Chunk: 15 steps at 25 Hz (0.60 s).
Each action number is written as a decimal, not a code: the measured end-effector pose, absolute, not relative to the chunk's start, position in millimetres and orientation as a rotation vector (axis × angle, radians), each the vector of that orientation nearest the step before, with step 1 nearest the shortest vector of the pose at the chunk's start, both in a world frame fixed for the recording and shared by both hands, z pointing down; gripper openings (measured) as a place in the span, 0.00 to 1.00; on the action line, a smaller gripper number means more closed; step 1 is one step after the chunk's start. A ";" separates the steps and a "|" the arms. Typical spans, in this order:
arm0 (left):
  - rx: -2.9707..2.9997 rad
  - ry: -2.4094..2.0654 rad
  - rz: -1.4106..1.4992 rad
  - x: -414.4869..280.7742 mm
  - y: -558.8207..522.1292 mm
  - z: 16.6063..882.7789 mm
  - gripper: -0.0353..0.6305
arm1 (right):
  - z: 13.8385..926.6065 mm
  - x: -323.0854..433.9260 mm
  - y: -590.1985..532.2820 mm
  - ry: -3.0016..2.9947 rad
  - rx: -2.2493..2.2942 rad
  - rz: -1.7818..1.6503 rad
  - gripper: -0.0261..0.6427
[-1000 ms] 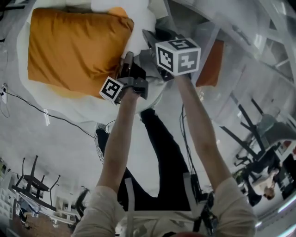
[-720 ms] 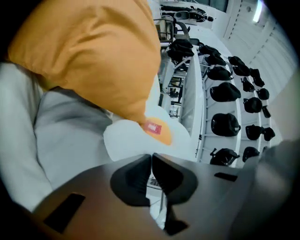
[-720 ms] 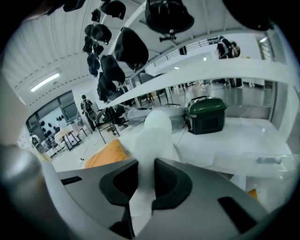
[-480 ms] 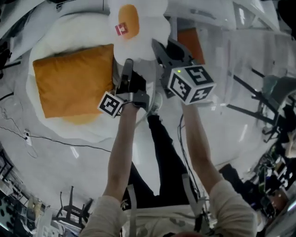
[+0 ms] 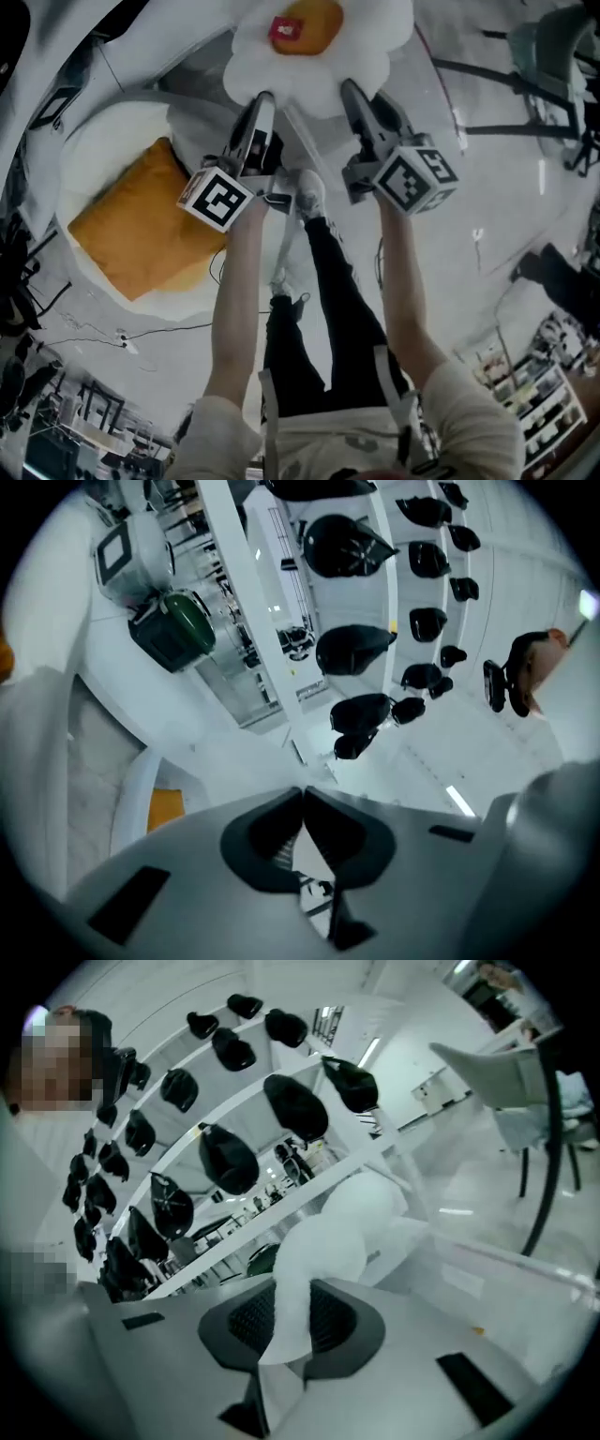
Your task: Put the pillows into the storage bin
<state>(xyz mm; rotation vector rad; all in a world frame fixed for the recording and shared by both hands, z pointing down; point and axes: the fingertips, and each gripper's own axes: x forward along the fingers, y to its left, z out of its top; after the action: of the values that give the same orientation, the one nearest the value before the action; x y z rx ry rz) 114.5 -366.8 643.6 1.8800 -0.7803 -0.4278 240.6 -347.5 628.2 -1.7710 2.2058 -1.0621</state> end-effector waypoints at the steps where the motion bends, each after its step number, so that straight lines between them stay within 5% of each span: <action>1: 1.898 -0.747 -0.389 133.5 -364.0 647.0 0.07 | 634.8 258.9 -337.9 2.145 -1.797 -1.082 0.12; 8: 1.941 -0.598 -0.204 212.1 -327.9 675.8 0.07 | 673.8 333.4 -280.5 1.879 -1.892 -1.171 0.12; 10: 1.932 -0.585 -0.079 224.1 -314.0 700.3 0.08 | 706.1 349.9 -266.5 1.742 -1.931 -1.290 0.24; 11: 1.900 -0.575 -0.024 230.2 -307.3 713.0 0.19 | 725.1 357.9 -258.3 1.689 -1.981 -1.354 0.43; 12: 1.861 -0.567 0.007 235.8 -301.9 722.9 0.39 | 742.8 364.5 -249.3 1.667 -2.044 -1.409 0.47; 15: 1.771 -0.592 -0.004 244.4 -289.3 739.0 0.39 | 776.5 377.0 -222.0 1.653 -2.179 -1.503 0.49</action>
<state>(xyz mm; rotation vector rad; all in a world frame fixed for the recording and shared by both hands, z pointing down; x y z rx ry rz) 244.4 -289.3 739.0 1.7710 -0.5916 -0.0036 377.0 -222.0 776.5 -2.1794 1.6526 -1.5027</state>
